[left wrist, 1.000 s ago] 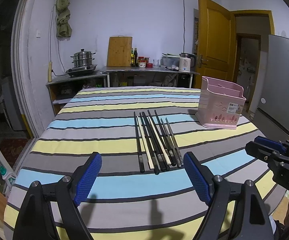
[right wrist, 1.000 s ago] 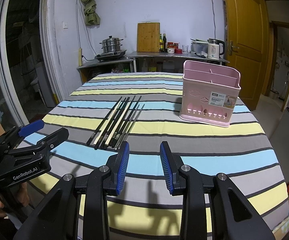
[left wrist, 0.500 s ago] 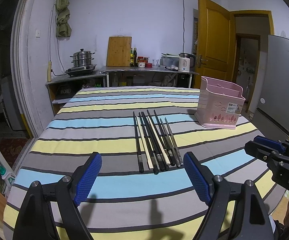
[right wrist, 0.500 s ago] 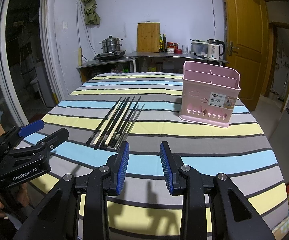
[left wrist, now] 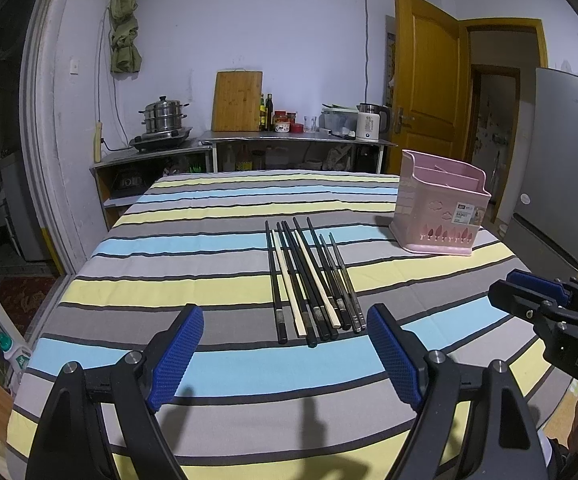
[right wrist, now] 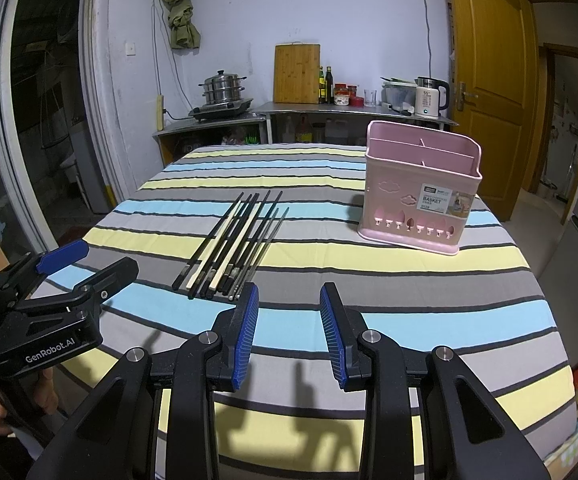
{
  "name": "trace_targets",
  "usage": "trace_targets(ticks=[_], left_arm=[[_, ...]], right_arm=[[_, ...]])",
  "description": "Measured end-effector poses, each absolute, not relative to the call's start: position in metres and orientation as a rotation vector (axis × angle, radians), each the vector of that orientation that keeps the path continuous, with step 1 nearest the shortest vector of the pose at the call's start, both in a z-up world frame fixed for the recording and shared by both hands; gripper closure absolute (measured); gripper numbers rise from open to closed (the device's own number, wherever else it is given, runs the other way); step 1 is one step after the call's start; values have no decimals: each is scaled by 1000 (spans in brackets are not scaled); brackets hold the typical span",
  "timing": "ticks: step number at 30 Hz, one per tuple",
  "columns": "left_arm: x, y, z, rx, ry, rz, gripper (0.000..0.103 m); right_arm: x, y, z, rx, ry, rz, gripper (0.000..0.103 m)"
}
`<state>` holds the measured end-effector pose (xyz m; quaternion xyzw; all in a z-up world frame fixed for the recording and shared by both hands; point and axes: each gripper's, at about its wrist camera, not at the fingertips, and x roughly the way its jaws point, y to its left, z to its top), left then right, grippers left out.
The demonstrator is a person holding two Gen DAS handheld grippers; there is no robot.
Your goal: Organize utensils
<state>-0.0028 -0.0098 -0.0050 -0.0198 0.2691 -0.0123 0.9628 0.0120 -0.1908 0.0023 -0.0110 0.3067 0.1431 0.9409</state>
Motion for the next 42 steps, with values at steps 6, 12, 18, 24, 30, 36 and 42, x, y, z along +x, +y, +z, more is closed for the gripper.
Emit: trace_targets(ticks=[6, 12, 18, 24, 30, 36, 42], left_arm=[[9, 0, -10, -59, 586, -42, 19], [39, 12, -16, -65, 654, -49, 19], [88, 25, -28, -61, 754, -39, 23], [135, 41, -49, -90, 862, -33, 36], [165, 45, -59, -112, 911, -62, 39], [186, 39, -65, -94, 942, -75, 42], [202, 36, -68, -90, 947, -75, 47]], right_arm=[[19, -193, 1, -17, 639, 296, 70], [36, -190, -3, -13, 669, 301, 70], [62, -183, -5, 4, 700, 312, 70], [95, -174, -11, 19, 735, 329, 70], [123, -169, -19, 41, 779, 340, 70], [141, -164, -26, 55, 805, 345, 70], [154, -159, -30, 58, 821, 347, 70]])
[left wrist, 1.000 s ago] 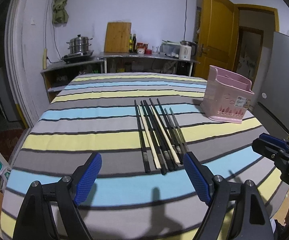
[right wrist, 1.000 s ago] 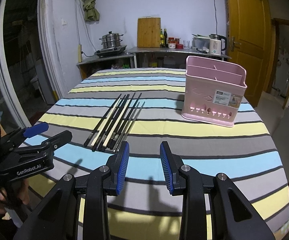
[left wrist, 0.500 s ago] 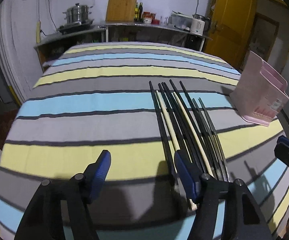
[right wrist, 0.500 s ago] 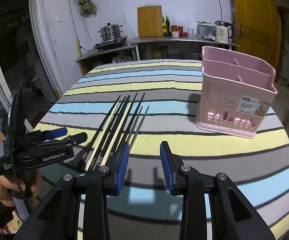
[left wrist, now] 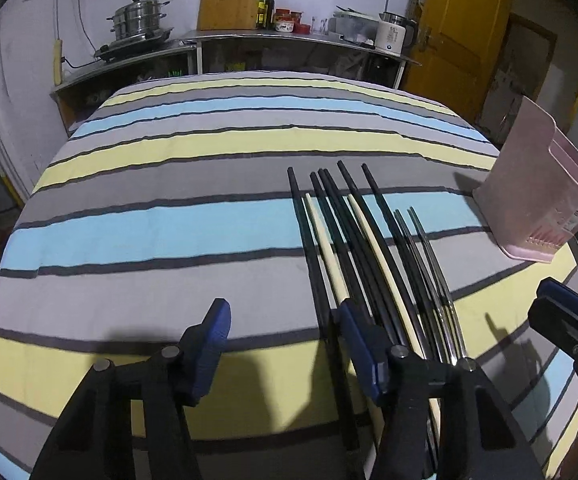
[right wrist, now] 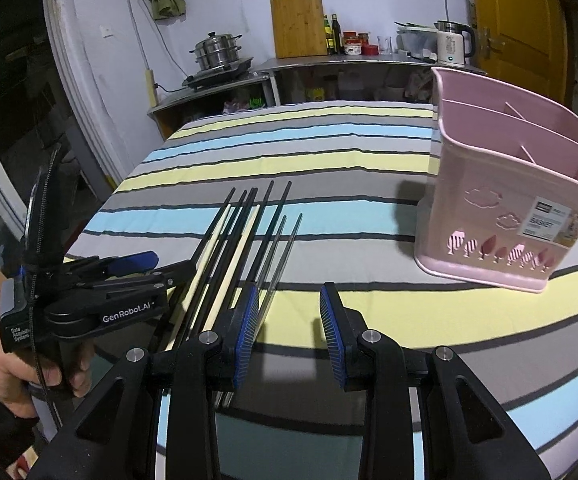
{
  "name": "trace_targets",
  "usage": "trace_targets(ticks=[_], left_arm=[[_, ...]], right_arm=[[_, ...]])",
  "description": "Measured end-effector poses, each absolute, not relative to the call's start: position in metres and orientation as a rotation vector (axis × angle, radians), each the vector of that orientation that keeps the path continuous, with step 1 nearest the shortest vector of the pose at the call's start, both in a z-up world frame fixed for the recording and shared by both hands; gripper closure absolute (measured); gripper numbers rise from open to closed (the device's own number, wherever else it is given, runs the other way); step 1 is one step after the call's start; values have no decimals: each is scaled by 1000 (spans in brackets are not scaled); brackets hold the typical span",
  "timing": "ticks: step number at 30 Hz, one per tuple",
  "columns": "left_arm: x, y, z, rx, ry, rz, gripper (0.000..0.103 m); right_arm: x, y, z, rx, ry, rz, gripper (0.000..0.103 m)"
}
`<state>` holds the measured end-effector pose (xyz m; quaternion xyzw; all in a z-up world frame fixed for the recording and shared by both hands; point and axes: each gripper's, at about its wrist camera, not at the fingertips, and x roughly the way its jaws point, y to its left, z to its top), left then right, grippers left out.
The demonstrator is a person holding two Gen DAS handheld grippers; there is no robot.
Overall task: Organize utensils
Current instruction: 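Grasp a thin metal utensil with the right tool while the left tool grasps a black chopstick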
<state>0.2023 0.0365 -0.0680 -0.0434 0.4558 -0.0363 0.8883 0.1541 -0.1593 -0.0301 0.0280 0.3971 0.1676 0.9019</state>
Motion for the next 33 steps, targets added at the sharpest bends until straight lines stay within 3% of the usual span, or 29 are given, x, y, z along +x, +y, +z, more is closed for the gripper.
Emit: trace_targets(ticks=[12, 17, 30, 33], left_arm=[[217, 32, -70, -9, 935, -44, 56], [220, 40, -68, -35, 938, -32, 68], [250, 38, -66, 11, 984, -43, 68], [257, 37, -66, 6, 986, -38, 69]], right_arm=[[200, -145, -50, 79, 894, 335, 70], [220, -136, -61, 74, 940, 334, 76], [242, -119, -70, -10, 994, 290, 84], [245, -115, -70, -41, 995, 278, 94]])
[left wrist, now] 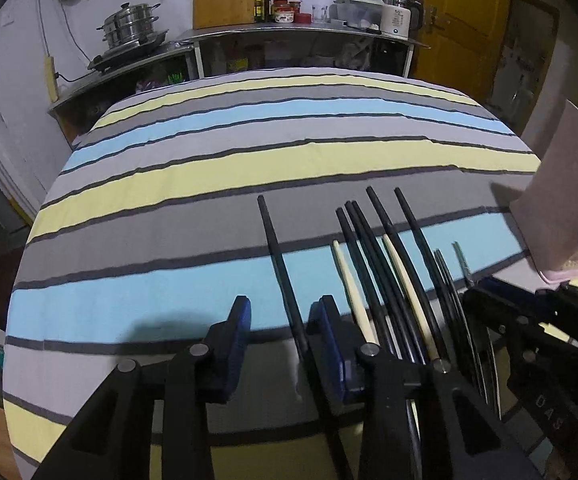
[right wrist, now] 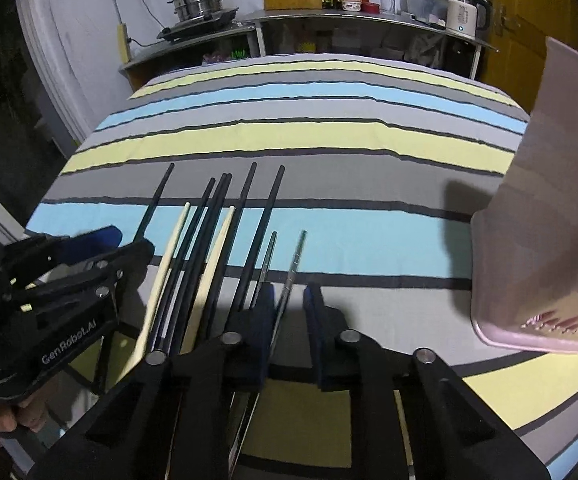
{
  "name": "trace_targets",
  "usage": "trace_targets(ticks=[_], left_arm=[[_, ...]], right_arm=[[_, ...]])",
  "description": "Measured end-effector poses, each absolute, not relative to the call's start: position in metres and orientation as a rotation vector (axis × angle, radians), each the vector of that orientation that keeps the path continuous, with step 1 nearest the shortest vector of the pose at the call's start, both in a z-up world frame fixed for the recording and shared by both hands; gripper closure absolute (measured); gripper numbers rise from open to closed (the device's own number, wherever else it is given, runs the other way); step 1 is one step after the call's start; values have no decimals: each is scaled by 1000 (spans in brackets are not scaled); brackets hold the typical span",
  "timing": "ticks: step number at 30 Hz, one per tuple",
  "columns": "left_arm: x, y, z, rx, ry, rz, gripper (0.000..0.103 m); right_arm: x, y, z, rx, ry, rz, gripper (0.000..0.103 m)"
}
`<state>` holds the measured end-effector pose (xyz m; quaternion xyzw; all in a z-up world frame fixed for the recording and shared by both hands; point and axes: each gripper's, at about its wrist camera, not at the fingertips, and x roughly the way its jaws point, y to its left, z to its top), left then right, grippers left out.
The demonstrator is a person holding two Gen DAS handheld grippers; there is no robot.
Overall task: Organize utensils
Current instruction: 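Grasp a thin metal utensil with the right tool while the left tool grasps a black chopstick, then lift and carry both held utensils over the pink caddy with both tools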
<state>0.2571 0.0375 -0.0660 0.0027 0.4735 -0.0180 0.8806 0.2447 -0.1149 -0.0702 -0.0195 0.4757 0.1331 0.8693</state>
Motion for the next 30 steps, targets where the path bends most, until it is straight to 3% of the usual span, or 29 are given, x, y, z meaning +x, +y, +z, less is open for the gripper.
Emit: trace_targets(ticks=[4, 5, 12, 30], left_arm=[[260, 40, -66, -2, 985, -32, 94], [261, 42, -65, -23, 989, -41, 95], [249, 54, -51, -120, 962, -91, 98], [181, 55, 57, -144, 779, -200, 98]], right_arm=[[248, -117, -69, -26, 1005, 294, 97], [248, -120, -69, -13, 1004, 301, 98], [238, -130, -50, 42, 961, 338, 98], [192, -158, 25, 103, 801, 392, 98]])
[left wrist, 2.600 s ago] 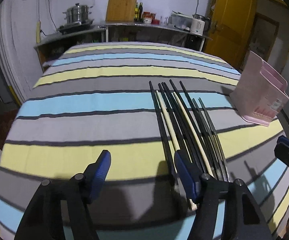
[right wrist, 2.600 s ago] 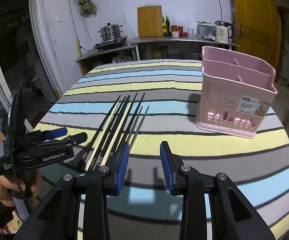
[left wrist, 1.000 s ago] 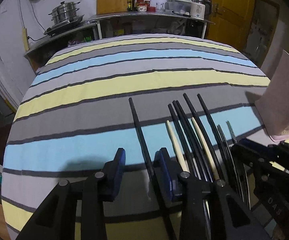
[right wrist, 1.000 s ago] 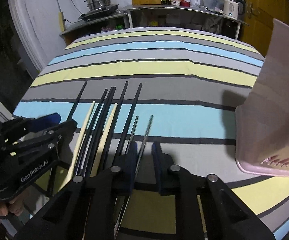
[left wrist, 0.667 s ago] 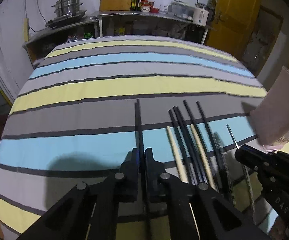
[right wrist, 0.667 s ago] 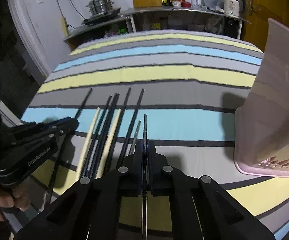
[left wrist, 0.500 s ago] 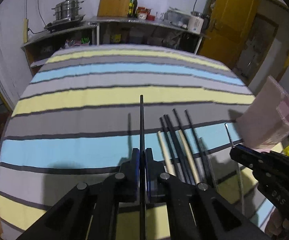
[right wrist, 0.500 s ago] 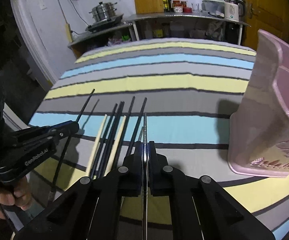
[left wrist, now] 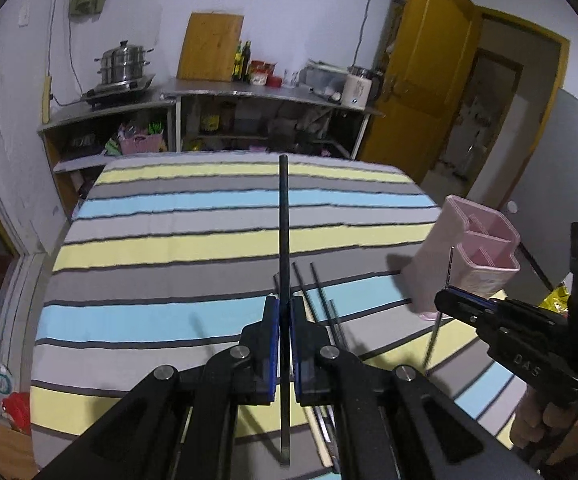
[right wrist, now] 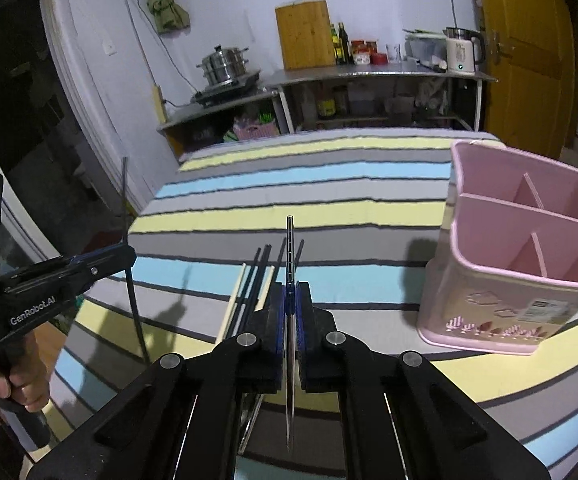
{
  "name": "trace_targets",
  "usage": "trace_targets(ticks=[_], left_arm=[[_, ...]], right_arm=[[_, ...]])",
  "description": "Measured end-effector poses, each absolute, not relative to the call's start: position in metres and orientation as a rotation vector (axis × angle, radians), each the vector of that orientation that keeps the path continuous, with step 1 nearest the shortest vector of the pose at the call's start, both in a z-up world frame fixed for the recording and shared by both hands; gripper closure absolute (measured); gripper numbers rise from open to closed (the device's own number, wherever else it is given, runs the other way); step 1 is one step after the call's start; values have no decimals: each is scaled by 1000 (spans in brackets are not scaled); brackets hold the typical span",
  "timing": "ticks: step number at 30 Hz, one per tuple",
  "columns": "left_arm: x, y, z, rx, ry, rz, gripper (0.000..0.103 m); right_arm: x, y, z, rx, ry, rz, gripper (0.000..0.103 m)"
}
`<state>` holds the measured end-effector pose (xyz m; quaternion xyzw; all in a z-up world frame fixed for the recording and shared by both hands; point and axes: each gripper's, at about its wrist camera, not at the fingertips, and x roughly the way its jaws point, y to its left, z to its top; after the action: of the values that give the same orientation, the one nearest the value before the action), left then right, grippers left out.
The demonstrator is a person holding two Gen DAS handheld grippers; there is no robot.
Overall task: Organize utensils
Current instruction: 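Lift and carry both held utensils over the pink caddy with both tools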
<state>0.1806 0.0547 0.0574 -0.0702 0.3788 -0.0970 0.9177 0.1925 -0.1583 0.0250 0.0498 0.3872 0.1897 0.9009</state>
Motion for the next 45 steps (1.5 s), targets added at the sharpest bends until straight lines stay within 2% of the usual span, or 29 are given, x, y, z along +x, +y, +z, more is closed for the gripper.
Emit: trace_targets(ticks=[12, 31, 37, 45], left_arm=[[161, 30, 115, -138, 699, -275, 98], [219, -84, 190, -136, 629, -500, 98], [249, -106, 188, -148, 629, -521, 98], [284, -124, 143, -154, 715, -521, 98]], right_arm=[[172, -186, 67, 141, 700, 385, 98], [184, -279, 147, 211, 525, 231, 98], [199, -299, 145, 227, 515, 184, 98], [218, -304, 113, 250, 572, 167, 98]])
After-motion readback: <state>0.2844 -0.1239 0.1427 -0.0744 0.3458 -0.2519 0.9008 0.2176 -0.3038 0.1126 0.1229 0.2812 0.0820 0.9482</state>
